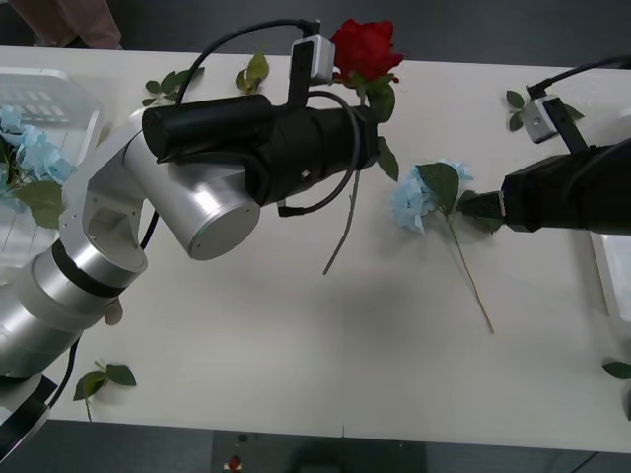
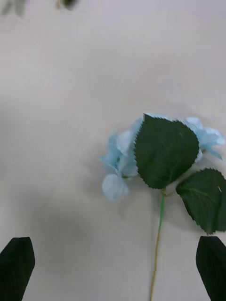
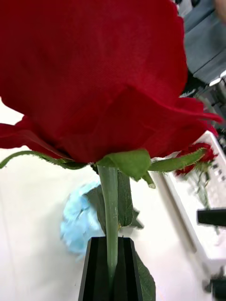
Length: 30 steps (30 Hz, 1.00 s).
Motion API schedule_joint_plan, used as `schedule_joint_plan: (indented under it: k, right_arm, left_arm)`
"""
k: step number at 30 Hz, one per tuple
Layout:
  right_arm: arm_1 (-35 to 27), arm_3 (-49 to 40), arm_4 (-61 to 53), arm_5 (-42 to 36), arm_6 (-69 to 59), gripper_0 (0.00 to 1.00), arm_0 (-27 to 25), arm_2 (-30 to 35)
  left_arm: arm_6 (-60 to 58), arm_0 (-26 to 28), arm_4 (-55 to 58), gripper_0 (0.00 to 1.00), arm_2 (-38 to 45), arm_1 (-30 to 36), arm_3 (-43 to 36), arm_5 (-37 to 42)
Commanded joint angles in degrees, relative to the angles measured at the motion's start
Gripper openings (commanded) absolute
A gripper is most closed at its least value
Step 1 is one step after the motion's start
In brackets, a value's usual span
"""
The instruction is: Put the red flowers into the right box and the blue flowers into the left box
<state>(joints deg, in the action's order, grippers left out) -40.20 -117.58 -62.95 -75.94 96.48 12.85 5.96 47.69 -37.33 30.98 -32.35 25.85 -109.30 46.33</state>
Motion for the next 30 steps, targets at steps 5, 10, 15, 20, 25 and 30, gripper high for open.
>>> schedule_joint_plan:
  k: [5, 10, 15, 20, 25, 30]
  right_arm:
    - [6.28, -2.13, -12.11, -8.26, 8.63, 1.0, 0.86, 9.77]
    - [9.44, -2.13, -17.3, -12.12, 9.34, 1.0, 1.92, 13.02]
    - [11.55, -2.13, -21.34, -12.56, 9.07, 1.0, 2.97, 13.81]
    - [12.87, -2.13, -22.84, -12.39, 8.63, 1.0, 4.2, 14.08]
    - [13.84, -2.13, -22.84, -12.21, 7.84, 1.0, 5.08, 13.99]
    - [14.1, -2.13, -22.84, -11.42, 7.31, 0.93, 5.43, 13.55]
  left_arm:
    - [-13.5, -9.26, -3.82, 0.0, 2.02, -4.06, -1.71, 6.75]
    - [-19.92, -11.8, -5.58, 0.0, 2.02, -6.43, -1.62, 6.75]
    - [-26.42, -12.42, -12.26, 0.0, 2.02, -10.47, -1.53, 6.66]
    - [-31.43, -12.42, -16.65, 0.0, 2.02, -13.55, -1.0, 6.66]
    - [-35.57, -12.51, -20.61, 0.0, 2.11, -16.1, 0.4, 6.66]
    - [-37.32, -12.42, -22.02, 0.0, 2.11, -17.77, 0.75, 6.75]
